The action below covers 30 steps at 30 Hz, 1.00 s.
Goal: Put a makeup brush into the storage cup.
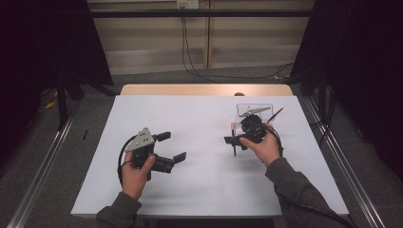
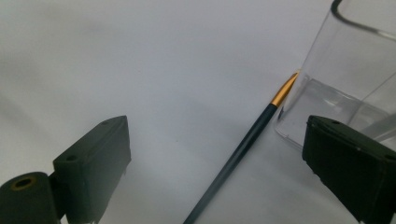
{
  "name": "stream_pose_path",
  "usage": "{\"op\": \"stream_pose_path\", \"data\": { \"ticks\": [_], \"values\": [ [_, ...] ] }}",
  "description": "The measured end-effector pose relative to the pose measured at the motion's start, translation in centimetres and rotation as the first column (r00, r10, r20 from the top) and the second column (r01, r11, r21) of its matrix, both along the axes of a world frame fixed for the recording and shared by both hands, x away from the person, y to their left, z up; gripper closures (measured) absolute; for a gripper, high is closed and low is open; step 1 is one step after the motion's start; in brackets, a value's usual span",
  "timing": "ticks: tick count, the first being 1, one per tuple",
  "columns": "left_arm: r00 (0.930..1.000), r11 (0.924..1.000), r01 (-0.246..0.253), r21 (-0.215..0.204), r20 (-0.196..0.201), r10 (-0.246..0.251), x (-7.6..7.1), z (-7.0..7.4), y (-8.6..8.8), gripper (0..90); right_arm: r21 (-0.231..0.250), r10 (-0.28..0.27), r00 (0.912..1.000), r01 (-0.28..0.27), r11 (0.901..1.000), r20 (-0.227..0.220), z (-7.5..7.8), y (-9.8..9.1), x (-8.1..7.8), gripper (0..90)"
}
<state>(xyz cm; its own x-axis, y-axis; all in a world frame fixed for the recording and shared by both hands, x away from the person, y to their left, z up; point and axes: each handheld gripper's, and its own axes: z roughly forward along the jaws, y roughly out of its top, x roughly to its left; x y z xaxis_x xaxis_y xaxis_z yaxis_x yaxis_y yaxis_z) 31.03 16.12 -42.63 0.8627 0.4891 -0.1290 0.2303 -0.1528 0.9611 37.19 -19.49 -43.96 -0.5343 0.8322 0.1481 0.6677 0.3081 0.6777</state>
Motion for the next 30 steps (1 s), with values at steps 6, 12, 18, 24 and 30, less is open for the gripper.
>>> {"op": "stream_pose_path", "data": {
  "ticks": [6, 12, 18, 24, 30],
  "values": [
    [1.0, 1.0, -0.001, 0.004, 0.002, 0.001, 0.0, 0.0, 0.1, 2.1, -0.035, 0.004, 0.9985, -0.006, 0.9994, -0.055, 0.1, 0.3, 0.6, 6.5],
    [0.9999, 0.9999, 0.012, -0.006, -0.005, -0.012, 0.0, -0.1, 0.0, 2.1, -0.077, -0.005, 0.9952, -0.003, 0.997, -0.097, 0.2, 0.6, 0.9, 6.8],
    [1.0, 1.0, 0.004, 0.001, -0.001, -0.004, 0.0, 0.0, 0.0, 2.0, -0.108, 0.013, 0.9939, -0.025, 0.9938, -0.11, 0.1, 0.8, 1.3, 6.8],
    [0.9999, 0.9999, 0.012, 0.004, 0.002, -0.012, 0.1, 0.0, 0.0, 2.1, -0.123, 0.002, 0.9909, -0.018, 0.9923, -0.135, 0.1, 0.8, 1.7, 6.7],
    [1.0, 1.0, 0.006, 0.005, -0.007, -0.006, 0.1, -0.2, -0.1, 2.1, -0.13, 0.01, 0.9897, -0.028, 0.9911, -0.143, 0.0, 1.2, 1.7, 6.6]
  ]
}}
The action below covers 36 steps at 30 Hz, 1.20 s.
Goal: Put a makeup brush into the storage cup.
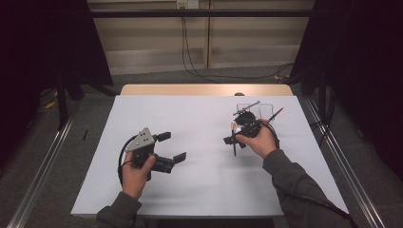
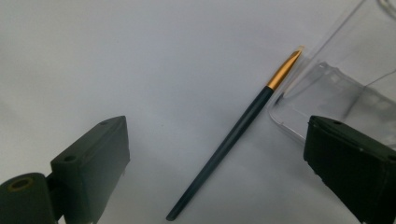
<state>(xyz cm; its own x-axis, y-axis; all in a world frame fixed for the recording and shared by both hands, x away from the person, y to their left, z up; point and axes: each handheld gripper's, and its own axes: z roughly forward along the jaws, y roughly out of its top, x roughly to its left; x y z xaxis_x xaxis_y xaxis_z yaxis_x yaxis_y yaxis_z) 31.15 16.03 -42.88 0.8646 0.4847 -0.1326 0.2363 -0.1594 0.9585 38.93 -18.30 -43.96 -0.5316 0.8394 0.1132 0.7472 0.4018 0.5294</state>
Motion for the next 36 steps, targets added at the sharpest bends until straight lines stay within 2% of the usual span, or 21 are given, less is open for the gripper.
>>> {"op": "stream_pose_path", "data": {
  "ticks": [1, 3, 5, 7, 10, 14, 16, 17, 19, 21, 22, 25, 28, 33, 34, 36],
  "values": [
    [1.0, 1.0, 0.007, -0.001, 0.001, -0.007, 0.1, 0.0, 0.1, 2.1, -0.005, 0.014, 0.9999, -0.014, 0.9999, -0.006, 0.0, 0.0, 0.1, 6.6],
    [1.0, 0.9999, 0.005, -0.012, 0.001, -0.005, 0.1, 0.0, 0.1, 2.1, -0.005, 0.004, 0.9999, -0.004, 1.0, -0.014, 0.0, 0.1, 0.1, 6.7],
    [1.0, 1.0, -0.002, 0.0, -0.001, 0.002, 0.1, 0.1, 0.2, 2.1, -0.001, 0.009, 0.9999, -0.009, 1.0, -0.01, -0.1, 0.2, 0.1, 7.1],
    [1.0, 1.0, 0.005, -0.008, 0.005, -0.005, 0.1, 0.1, 0.1, 2.1, -0.015, -0.004, 0.9997, 0.003, 0.9999, -0.025, -0.3, 0.4, 0.1, 8.7],
    [0.9999, 0.9999, 0.009, -0.015, 0.006, -0.009, 0.1, 0.0, 0.1, 2.1, -0.036, -0.011, 0.9997, 0.01, 0.9993, -0.021, -0.3, 0.5, 0.2, 11.5],
    [1.0, 1.0, -0.002, -0.01, 0.005, 0.002, 0.1, 0.1, 0.0, 2.1, -0.021, -0.03, 0.9981, 0.028, 0.9994, -0.055, -0.5, 0.5, 0.4, 13.8],
    [1.0, 0.9998, 0.009, -0.018, 0.002, -0.009, 0.1, 0.1, -0.1, 2.1, -0.024, -0.031, 0.9971, 0.03, 0.9993, -0.069, -0.5, 0.5, 0.5, 14.0],
    [0.9998, 0.9998, 0.017, -0.006, 0.008, -0.017, 0.2, 0.1, 0.0, 2.1, -0.024, -0.031, 0.9971, 0.03, 0.9993, -0.069, -0.5, 0.5, 0.5, 14.0],
    [1.0, 1.0, 0.0, -0.006, 0.0, 0.0, 0.1, 0.0, 0.0, 2.0, -0.026, -0.042, 0.9953, 0.04, 0.9989, -0.087, -0.4, 0.7, 0.6, 14.0],
    [1.0, 1.0, 0.002, -0.002, 0.003, -0.002, 0.2, 0.0, 0.0, 2.0, -0.027, -0.039, 0.9963, 0.037, 0.999, -0.077, -0.4, 0.7, 0.6, 14.0],
    [1.0, 1.0, 0.002, -0.001, 0.005, -0.002, 0.2, 0.0, 0.0, 2.0, -0.033, -0.042, 0.995, 0.039, 0.9987, -0.091, -0.4, 0.9, 0.7, 13.8],
    [1.0, 1.0, -0.006, -0.003, 0.004, 0.006, 0.1, 0.0, 0.1, 2.0, -0.047, -0.045, 0.9943, 0.041, 0.9981, -0.096, -0.5, 1.0, 0.8, 13.1],
    [1.0, 1.0, 0.005, -0.001, 0.005, -0.005, 0.1, 0.0, 0.3, 2.1, -0.086, -0.049, 0.9914, 0.039, 0.9956, -0.121, -0.8, 1.5, 0.9, 13.0],
    [1.0, 1.0, -0.009, 0.004, 0.001, 0.009, 0.0, -0.1, 0.4, 2.1, -0.103, -0.039, 0.9918, 0.027, 0.9944, -0.122, -1.0, 1.7, 1.1, 13.0],
    [1.0, 1.0, 0.002, -0.009, -0.001, -0.002, 0.0, -0.1, 0.4, 2.0, -0.102, -0.046, 0.9897, 0.032, 0.9943, -0.135, -0.9, 1.8, 1.1, 13.1],
    [1.0, 1.0, -0.001, 0.002, 0.002, 0.001, -0.1, -0.1, 0.4, 2.0, -0.099, -0.062, 0.9884, 0.049, 0.9939, -0.139, -0.9, 2.0, 1.0, 13.2]
  ]
}}
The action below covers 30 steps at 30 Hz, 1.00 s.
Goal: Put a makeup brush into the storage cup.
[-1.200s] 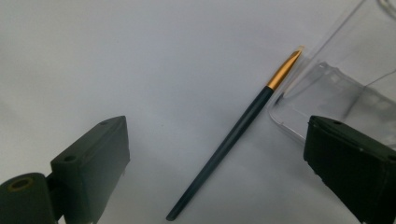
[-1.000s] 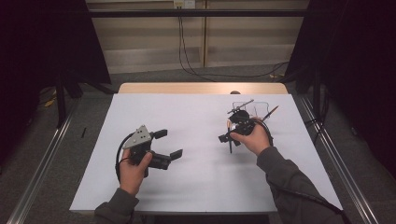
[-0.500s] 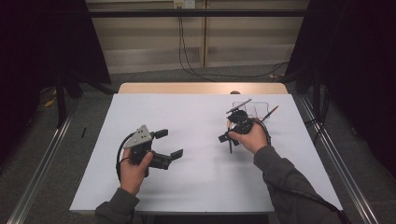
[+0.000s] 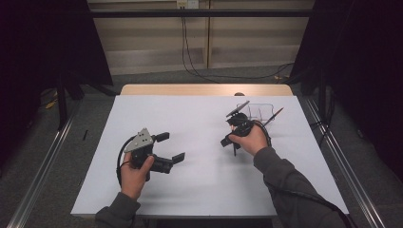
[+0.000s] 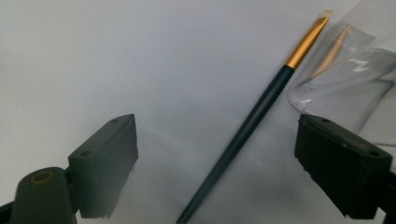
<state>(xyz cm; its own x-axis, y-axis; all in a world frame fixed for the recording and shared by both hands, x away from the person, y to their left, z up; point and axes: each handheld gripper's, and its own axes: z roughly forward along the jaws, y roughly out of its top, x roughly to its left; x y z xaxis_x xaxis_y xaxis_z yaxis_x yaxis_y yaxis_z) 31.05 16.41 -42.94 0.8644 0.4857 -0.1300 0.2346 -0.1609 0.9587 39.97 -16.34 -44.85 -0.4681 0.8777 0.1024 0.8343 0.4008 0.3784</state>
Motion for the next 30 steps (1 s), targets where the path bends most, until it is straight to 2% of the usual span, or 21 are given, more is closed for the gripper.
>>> {"op": "stream_pose_path", "data": {
  "ticks": [4, 5, 7, 12, 14, 17, 24, 25, 28, 30],
  "values": [
    [1.0, 1.0, -0.007, 0.007, 0.001, 0.007, 0.03, -0.11, -0.03, 2.1, 0.002, -0.002, 1.0, 0.002, 1.0, -0.004, -0.03, 0.04, 0.11, 13.3],
    [1.0, 0.9999, -0.002, 0.012, 0.003, 0.002, 0.08, -0.1, 0.0, 2.1, 0.006, 0.009, 0.9999, -0.009, 0.9999, 0.01, -0.09, 0.01, 0.18, 13.3],
    [1.0, 1.0, -0.003, 0.001, -0.007, 0.003, 0.03, -0.06, -0.08, 2.1, 0.004, -0.003, 1.0, 0.003, 1.0, 0.001, -0.04, 0.01, 0.15, 13.6],
    [1.0, 1.0, -0.003, 0.004, -0.004, 0.003, 0.01, -0.05, -0.12, 2.1, -0.002, -0.011, 0.9999, 0.011, 0.9999, -0.007, -0.22, -0.24, 0.15, 14.4],
    [1.0, 1.0, 0.003, -0.007, -0.002, -0.003, -0.02, -0.07, -0.22, 2.1, 0.001, -0.016, 0.9999, 0.016, 0.9999, -0.005, -0.27, -0.36, 0.1, 15.1],
    [1.0, 0.9999, 0.004, 0.013, -0.003, -0.004, -0.02, -0.16, -0.25, 2.0, 0.005, -0.019, 0.9998, 0.019, 0.9998, -0.007, -0.28, -0.37, 0.07, 15.6],
    [1.0, 1.0, 0.008, 0.004, 0.0, -0.008, 0.04, -0.06, -0.36, 2.1, -0.001, -0.023, 0.9995, 0.023, 0.9997, -0.019, -0.17, -0.44, 0.15, 15.8],
    [1.0, 1.0, 0.0, 0.001, 0.0, 0.0, -0.01, -0.09, -0.48, 2.0, 0.012, -0.023, 0.9996, 0.023, 0.9997, -0.015, -0.31, -0.44, 0.07, 16.1],
    [1.0, 0.9999, 0.009, 0.013, -0.004, -0.009, 0.02, -0.29, -0.49, 2.0, 0.009, -0.024, 0.9995, 0.024, 0.9997, -0.02, -0.37, -0.54, 0.03, 16.1],
    [0.9999, 0.9999, 0.011, 0.002, -0.004, -0.011, 0.05, -0.28, -0.39, 2.1, 0.01, -0.027, 0.9991, 0.028, 0.9996, -0.031, -0.37, -0.62, 0.11, 16.2]
  ]
}}
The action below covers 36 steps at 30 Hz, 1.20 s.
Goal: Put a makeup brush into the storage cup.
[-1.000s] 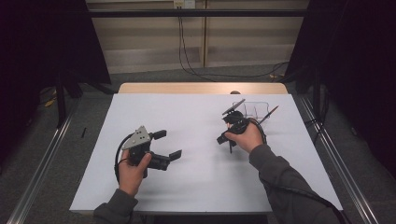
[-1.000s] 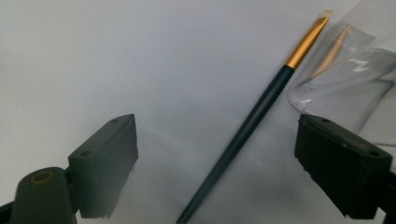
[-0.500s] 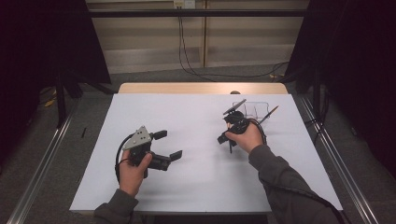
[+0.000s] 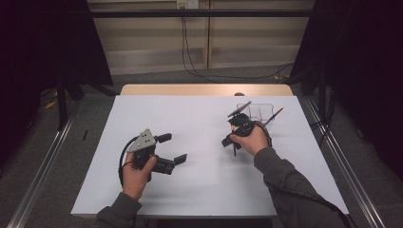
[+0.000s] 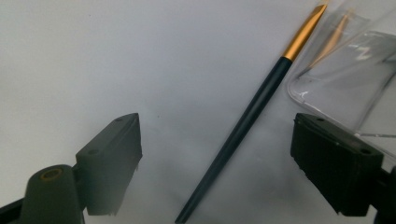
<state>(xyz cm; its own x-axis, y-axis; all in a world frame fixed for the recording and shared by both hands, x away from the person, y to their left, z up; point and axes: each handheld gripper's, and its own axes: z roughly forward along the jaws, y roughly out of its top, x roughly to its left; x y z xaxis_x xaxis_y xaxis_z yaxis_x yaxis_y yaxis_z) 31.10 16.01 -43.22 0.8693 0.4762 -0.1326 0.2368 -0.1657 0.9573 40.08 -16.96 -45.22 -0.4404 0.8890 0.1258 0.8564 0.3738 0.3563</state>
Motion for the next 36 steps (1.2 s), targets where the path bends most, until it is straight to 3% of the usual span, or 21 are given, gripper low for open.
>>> {"op": "stream_pose_path", "data": {
  "ticks": [6, 14, 17, 21, 23, 31, 32, 36],
  "values": [
    [1.0, 1.0, -0.006, 0.005, 0.002, 0.006, 0.01, 0.15, -0.16, 2.1, -0.004, 0.002, 0.9999, -0.002, 1.0, 0.012, -0.14, -0.23, 0.09, 18.0],
    [0.9998, 0.9998, 0.017, 0.012, 0.01, -0.017, 0.19, 0.15, -0.39, 2.1, -0.009, -0.008, 1.0, 0.008, 0.9999, -0.002, -0.4, -0.34, 0.08, 28.1],
    [1.0, 1.0, 0.005, 0.007, 0.006, -0.005, 0.21, 0.14, -0.45, 2.0, -0.012, -0.015, 0.9998, 0.015, 0.9998, -0.015, -0.47, -0.36, 0.18, 32.3],
    [1.0, 0.9999, 0.007, 0.009, 0.006, -0.007, 0.3, 0.13, -0.45, 2.0, -0.032, -0.015, 0.9999, 0.015, 0.9994, -0.005, -0.48, -0.29, 0.24, 37.8],
    [1.0, 1.0, 0.004, 0.009, 0.003, -0.004, 0.28, 0.09, -0.46, 2.1, -0.054, -0.012, 0.9999, 0.012, 0.9985, 0.004, -0.44, -0.34, 0.31, 44.7],
    [1.0, 0.9999, 0.004, 0.012, 0.001, -0.004, 0.34, -0.05, -0.51, 2.0, -0.072, -0.02, 0.9996, 0.021, 0.9972, 0.018, -0.43, -0.44, 0.4, 55.7],
    [1.0, 0.9999, 0.004, 0.014, 0.0, -0.004, 0.34, -0.08, -0.51, 2.0, -0.081, -0.014, 0.9997, 0.015, 0.9966, 0.022, -0.38, -0.43, 0.41, 61.1],
    [1.0, 0.9999, 0.006, 0.013, -0.001, -0.006, 0.33, -0.05, -0.5, 2.1, -0.092, 0.007, 0.9998, -0.005, 0.9958, 0.019, -0.34, -0.23, 0.44, 65.8]
  ]
}}
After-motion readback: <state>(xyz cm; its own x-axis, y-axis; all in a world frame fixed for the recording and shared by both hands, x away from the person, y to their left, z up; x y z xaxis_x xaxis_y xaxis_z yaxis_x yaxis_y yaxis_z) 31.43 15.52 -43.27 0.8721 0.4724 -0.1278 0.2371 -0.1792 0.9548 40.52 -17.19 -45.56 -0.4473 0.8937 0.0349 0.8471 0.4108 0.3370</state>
